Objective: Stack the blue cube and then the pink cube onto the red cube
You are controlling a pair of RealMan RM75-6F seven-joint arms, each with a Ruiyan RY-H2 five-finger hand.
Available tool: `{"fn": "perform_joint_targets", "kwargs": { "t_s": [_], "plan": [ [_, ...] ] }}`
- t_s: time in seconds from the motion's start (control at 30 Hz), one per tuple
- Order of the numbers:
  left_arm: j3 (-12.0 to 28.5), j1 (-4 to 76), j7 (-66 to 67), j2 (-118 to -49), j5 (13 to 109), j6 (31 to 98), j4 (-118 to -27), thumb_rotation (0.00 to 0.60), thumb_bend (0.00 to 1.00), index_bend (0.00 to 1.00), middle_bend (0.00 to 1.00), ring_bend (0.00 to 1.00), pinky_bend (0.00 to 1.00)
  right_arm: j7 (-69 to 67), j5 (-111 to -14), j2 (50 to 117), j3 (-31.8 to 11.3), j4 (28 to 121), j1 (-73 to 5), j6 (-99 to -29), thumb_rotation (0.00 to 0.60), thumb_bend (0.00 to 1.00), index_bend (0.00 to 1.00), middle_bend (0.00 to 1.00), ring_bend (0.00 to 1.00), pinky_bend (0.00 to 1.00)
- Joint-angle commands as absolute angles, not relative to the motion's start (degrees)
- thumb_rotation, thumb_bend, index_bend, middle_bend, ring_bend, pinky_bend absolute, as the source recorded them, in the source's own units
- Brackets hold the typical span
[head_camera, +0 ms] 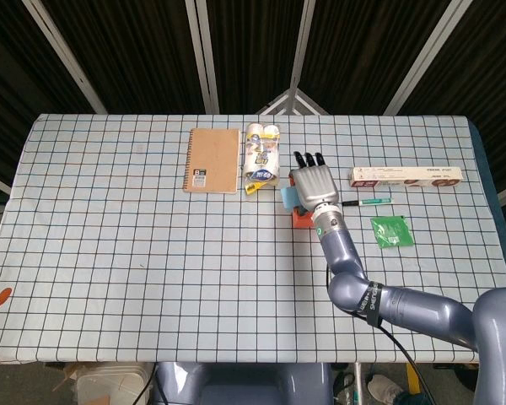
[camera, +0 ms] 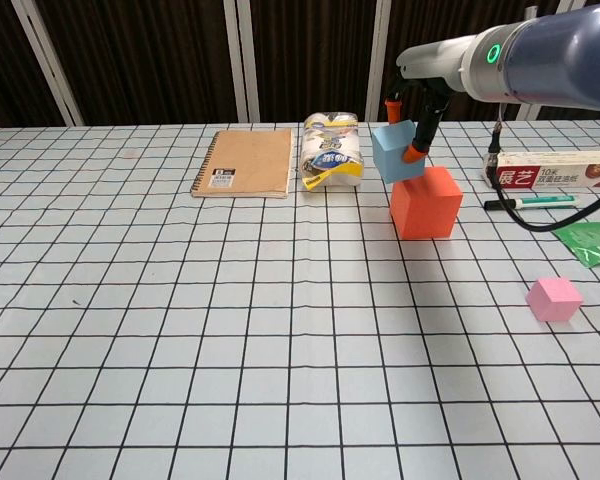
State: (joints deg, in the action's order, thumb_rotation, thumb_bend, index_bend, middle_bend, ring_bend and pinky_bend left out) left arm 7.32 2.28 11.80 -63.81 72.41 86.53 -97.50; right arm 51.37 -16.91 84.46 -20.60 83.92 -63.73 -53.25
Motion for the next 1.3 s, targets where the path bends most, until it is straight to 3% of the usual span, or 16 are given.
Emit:
{"fn": "perform_joint_targets", "kwargs": {
  "t_s": [0.03,1.3],
  "plan": [
    [7.28,2.37,11.94,-63.83,72.39,86.40,-97.53,0.600,0.13,0.08,0.00,0.00,0.00,51.11,-16.19,84.03,-19.99,83.97,-64.02,-53.35,0.600,0.29,0.46,0.00,0.00,0.00],
    [7.04,2.65,13.12,-64.23,72.25,86.53,-97.81,0.600,0.13,0.08,0.00,0.00,0.00,46.87,-12.85,81.13,-14.74,83.84,-65.16,-52.99,0.600,0.29,0.46,0.00,0.00,0.00]
  ]
}}
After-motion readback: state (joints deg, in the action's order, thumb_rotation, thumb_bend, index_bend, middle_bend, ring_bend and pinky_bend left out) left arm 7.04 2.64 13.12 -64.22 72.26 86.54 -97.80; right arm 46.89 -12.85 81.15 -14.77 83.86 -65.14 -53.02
